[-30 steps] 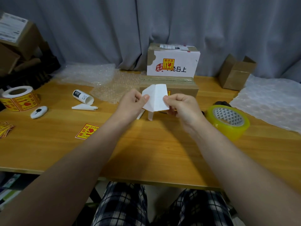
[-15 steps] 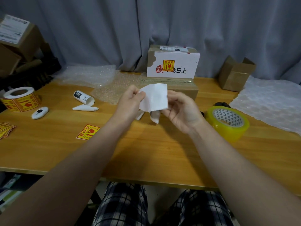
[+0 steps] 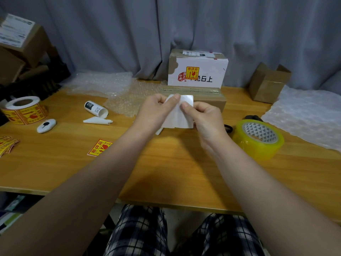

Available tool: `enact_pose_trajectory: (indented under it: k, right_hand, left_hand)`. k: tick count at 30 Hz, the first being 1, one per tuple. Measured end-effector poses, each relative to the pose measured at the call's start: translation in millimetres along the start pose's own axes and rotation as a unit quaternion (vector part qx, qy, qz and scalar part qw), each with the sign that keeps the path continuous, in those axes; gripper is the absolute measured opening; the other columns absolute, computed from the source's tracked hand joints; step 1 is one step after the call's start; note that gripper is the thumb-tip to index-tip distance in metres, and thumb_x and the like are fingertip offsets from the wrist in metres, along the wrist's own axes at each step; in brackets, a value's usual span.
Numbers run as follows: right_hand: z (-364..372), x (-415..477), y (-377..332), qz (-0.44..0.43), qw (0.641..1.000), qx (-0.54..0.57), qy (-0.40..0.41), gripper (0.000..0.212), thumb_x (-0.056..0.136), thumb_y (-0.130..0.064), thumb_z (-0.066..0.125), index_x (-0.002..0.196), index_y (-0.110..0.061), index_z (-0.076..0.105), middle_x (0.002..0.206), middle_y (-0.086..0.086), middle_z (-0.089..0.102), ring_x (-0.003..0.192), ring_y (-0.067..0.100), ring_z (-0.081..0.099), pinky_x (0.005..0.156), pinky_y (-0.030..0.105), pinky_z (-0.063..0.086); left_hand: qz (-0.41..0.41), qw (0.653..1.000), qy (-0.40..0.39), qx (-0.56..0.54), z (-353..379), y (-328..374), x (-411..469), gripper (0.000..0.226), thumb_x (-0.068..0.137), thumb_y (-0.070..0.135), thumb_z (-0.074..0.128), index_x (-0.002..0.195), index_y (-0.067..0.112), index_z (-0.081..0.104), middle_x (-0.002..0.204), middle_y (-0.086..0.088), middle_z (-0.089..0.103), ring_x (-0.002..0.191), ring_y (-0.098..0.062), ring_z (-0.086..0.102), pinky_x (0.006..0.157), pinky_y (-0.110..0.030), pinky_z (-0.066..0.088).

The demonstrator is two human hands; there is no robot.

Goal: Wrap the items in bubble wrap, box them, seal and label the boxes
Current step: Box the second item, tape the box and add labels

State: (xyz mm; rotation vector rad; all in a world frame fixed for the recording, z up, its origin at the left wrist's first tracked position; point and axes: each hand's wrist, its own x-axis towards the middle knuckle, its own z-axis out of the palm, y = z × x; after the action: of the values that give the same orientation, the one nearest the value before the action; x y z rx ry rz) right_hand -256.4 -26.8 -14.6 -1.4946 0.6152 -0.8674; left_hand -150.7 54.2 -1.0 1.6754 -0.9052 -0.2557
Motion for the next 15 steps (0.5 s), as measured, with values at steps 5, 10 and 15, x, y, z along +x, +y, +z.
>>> enact_pose_trajectory:
  k: [5,10,15]
  right_hand:
    - [11.5,-5.5,-7.5,-0.005,0.999,0.029,0.02,0.03,0.09,-0.026,0.065,0.078,0.002,0.066,0.079,0.014,0.065,0.073,0.019,0.059,0.068,0.031,0.046]
    - [18.8,-7.3,-11.7,-0.004,0.996,0.063,0.064,0.038,0.092,-0.022,0.062,0.086,0.015,0.061,0.075,0.009,0.06,0.069,0.014,0.053,0.064,0.026,0.042]
    - [19.4,-5.7,-12.4,-0.01,0.994,0.049,0.099,0.04,0.092,-0.022,0.062,0.08,0.016,0.056,0.073,0.009,0.058,0.068,0.013,0.053,0.063,0.024,0.042]
  left_hand:
    - [0.036,0.995,0.088,0.025,6.6,-1.1,7.6,0.029,0.099,0.034,0.044,0.076,0.017,0.049,0.071,0.004,0.053,0.064,-0.007,0.05,0.053,-0.012,0.038]
    - [0.089,0.983,0.137,0.08,5.8,-8.6,11.4,0.038,0.101,0.029,0.04,0.064,0.025,0.035,0.062,0.01,0.041,0.055,-0.004,0.038,0.049,-0.013,0.033]
    - [0.086,0.98,0.143,0.105,-1.0,-12.9,17.9,0.03,0.101,0.031,0.038,0.075,0.017,0.044,0.066,0.009,0.042,0.059,-0.005,0.039,0.051,-0.011,0.035]
